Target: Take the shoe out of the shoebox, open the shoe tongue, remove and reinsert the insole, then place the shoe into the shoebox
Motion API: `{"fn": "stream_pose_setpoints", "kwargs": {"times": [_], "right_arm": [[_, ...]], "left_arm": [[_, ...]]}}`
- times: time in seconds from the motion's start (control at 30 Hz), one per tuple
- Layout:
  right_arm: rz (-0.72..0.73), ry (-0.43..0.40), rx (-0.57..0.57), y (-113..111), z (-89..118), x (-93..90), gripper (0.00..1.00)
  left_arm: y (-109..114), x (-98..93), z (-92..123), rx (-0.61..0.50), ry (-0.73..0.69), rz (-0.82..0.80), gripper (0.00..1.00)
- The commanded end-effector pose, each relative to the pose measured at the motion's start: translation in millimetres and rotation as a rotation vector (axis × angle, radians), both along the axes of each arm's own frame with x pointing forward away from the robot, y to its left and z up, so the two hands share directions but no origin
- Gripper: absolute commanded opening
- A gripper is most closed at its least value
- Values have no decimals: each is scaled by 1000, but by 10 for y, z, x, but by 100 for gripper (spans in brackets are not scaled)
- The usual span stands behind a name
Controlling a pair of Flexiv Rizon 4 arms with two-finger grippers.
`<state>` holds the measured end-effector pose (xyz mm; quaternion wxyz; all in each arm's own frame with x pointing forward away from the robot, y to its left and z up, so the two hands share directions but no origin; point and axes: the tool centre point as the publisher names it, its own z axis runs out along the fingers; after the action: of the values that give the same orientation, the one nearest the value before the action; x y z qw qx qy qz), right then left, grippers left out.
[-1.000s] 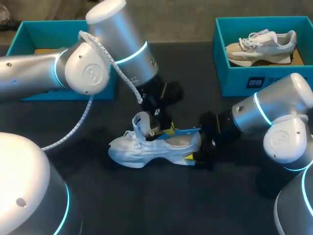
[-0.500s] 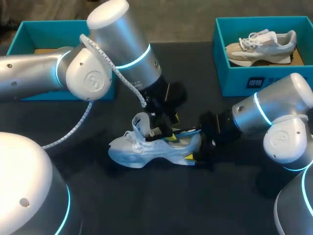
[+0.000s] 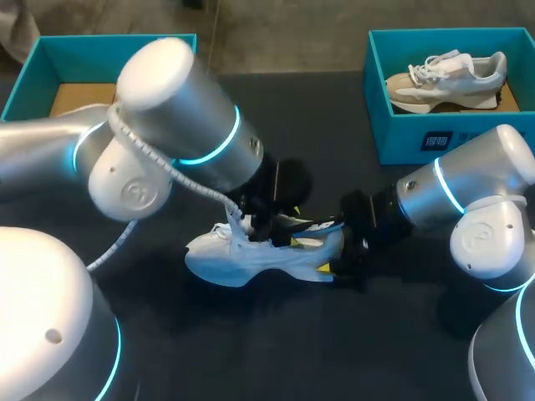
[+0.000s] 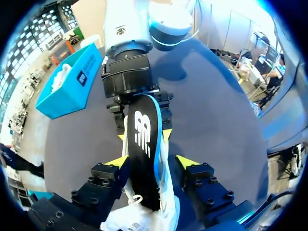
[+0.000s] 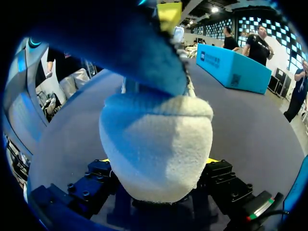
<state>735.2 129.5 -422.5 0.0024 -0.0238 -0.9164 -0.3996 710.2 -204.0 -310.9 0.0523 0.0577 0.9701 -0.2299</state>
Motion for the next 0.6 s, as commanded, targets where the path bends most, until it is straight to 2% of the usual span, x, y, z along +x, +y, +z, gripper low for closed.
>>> {"fn": "stream_pose_setpoints", "kwargs": {"times": [0.03, 0.33, 0.6], "right_arm": [[-1, 0, -2, 24, -33, 14, 0], [-1, 0, -2, 24, -33, 14, 0], [-1, 0, -2, 24, -33, 14, 0]], "left_arm": [[47, -64, -23, -21, -94, 48, 51], [-43, -85, -40, -23, -162, 60, 46], [-98, -75, -99, -28, -204, 79, 46]]}}
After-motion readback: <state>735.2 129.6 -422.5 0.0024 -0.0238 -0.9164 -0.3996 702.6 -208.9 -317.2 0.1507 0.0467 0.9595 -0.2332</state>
